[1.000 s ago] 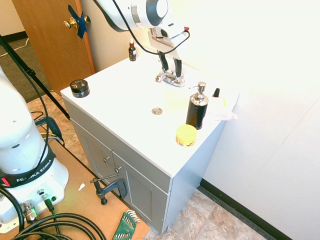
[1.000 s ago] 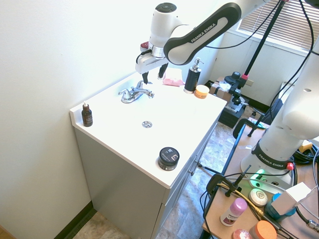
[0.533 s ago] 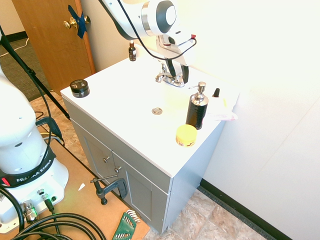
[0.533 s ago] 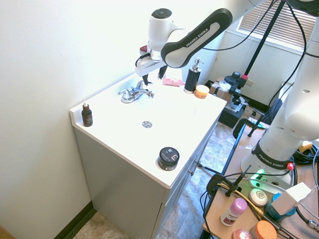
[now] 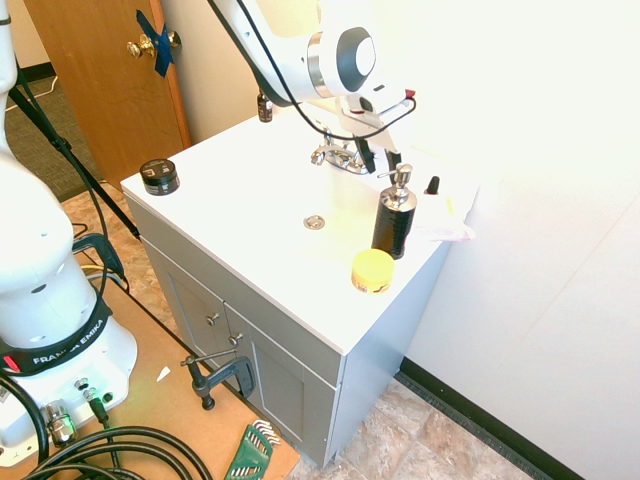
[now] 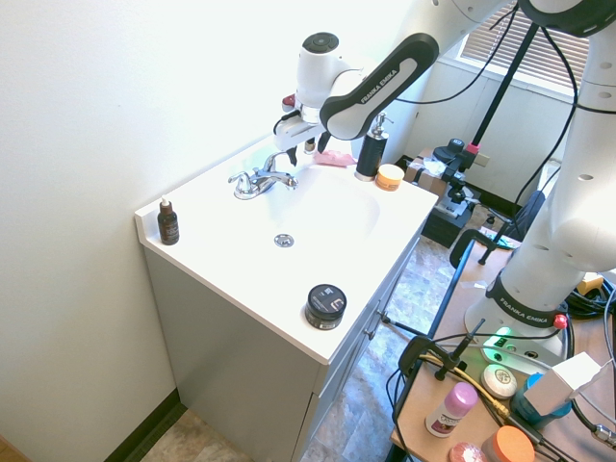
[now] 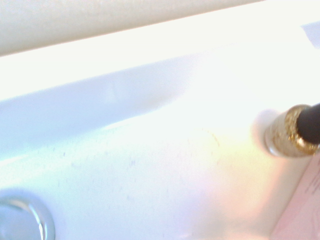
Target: Turn off the cold water
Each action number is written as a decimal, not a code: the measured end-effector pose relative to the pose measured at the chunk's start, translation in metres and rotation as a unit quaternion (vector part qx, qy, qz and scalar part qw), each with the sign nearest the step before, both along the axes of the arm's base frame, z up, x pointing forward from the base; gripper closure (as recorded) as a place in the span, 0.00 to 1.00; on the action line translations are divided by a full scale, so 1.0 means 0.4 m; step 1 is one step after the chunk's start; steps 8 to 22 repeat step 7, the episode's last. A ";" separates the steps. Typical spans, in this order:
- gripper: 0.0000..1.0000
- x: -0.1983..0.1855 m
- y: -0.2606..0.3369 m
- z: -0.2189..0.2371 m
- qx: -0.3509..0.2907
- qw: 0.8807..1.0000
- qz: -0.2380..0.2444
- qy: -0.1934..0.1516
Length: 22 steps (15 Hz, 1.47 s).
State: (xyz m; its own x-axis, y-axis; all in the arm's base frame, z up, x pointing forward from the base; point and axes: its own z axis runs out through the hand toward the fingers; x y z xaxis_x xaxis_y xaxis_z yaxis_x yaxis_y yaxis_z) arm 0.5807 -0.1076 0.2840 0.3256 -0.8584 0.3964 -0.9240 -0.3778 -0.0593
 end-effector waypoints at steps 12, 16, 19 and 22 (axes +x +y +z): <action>0.00 -0.088 0.035 0.039 0.064 0.997 0.023 0.027; 0.00 -0.088 0.035 0.039 0.064 0.997 0.023 0.027; 0.00 -0.088 0.035 0.039 0.064 0.997 0.023 0.027; 0.00 -0.088 0.035 0.039 0.064 0.997 0.023 0.027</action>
